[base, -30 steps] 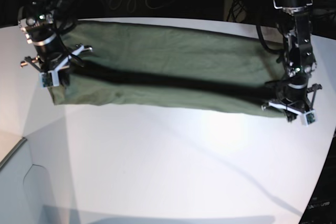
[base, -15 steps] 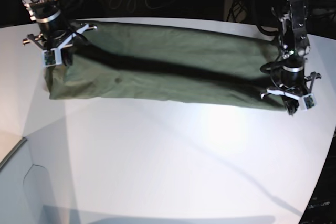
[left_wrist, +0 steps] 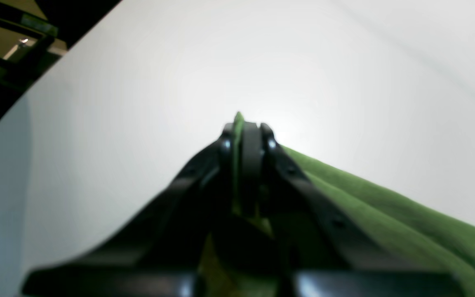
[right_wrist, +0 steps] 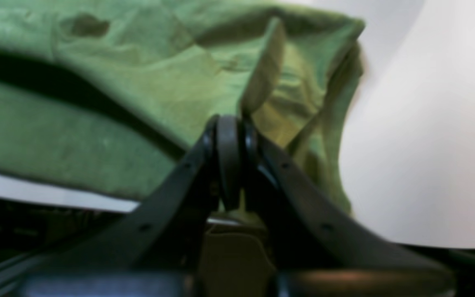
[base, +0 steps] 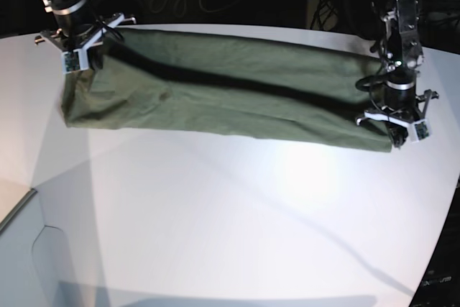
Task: Layout the t-shirt on the table in an organized manner, then fold the t-shirt properly
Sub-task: 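Drag the green shirt strip's ends with both grippers to straighten it, then regrasp the strip's ends with both grippers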
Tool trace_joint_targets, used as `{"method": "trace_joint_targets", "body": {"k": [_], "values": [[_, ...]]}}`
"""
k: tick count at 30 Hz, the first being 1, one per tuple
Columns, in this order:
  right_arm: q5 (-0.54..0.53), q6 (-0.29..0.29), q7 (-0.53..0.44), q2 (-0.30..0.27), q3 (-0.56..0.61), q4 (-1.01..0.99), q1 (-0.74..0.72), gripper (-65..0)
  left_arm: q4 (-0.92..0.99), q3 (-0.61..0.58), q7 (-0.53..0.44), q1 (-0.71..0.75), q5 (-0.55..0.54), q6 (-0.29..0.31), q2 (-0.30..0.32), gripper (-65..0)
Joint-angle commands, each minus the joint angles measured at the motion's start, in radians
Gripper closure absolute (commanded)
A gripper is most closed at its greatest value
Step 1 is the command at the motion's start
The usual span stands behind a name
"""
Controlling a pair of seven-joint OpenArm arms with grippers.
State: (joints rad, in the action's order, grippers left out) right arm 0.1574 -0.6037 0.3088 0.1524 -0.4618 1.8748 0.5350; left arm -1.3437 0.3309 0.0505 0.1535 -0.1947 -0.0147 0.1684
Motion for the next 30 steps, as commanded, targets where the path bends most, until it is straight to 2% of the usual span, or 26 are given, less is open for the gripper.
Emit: {"method": "trace_joint_targets", "body": {"k": [1, 17, 30], "values": [[-0.009, -0.026, -0.018, -0.001, -0.001, -0.005, 0.001, 0.0, -0.016, 0.003, -0.03, -0.002, 0.001, -0.001, 0.01, 0.0], [-0.008, -0.031, -0.02, -0.01, -0.01, -0.169, -0.068, 0.0, -0.016, 0.003, -0.031, 0.064, 0.001, -0.001, 0.01, 0.0], [-0.008, -0.031, -0.02, -0.07, -0.039, -0.28, -0.137, 0.0, 0.1, 0.003, -0.03, 0.059, 0.002, -0.001, 0.013, 0.0]]}}
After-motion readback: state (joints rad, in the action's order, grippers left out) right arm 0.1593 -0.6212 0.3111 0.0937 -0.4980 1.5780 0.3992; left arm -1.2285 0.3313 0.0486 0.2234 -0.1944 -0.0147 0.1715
